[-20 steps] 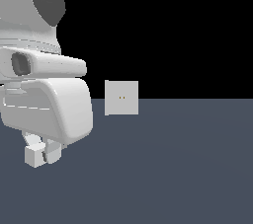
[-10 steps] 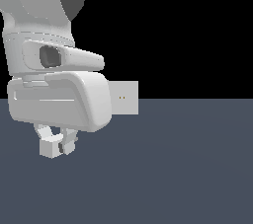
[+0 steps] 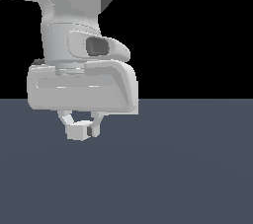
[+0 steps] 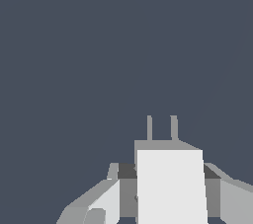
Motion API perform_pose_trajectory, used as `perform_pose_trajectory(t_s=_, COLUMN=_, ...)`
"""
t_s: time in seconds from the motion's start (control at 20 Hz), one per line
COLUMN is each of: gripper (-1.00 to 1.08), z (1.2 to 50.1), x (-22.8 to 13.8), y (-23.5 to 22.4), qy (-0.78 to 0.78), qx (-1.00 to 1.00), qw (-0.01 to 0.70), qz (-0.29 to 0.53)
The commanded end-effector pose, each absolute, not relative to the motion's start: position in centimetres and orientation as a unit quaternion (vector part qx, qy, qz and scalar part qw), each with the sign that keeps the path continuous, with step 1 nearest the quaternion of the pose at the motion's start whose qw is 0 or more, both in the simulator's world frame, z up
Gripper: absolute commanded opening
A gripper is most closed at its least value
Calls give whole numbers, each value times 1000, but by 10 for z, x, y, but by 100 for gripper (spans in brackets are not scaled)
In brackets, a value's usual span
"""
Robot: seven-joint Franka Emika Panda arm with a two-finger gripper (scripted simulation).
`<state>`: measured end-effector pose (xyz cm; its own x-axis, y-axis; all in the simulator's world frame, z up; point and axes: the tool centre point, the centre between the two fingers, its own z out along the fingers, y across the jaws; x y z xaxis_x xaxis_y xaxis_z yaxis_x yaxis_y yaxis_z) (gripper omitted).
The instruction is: Plug the charger into the wall socket.
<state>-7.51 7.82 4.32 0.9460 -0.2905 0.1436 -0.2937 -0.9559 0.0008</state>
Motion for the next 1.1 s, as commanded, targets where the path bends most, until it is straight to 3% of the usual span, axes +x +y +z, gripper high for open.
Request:
perform_pose_trajectory(t_s=0.0, gripper=-100, z=49, x=-70, y=69, qy=-126, qx=989, qw=10, qz=72)
perform_pose_trajectory(t_s=1.05, gripper=-100, z=90, x=-15, y=11, qy=41, qx=997, qw=-3, qz=72)
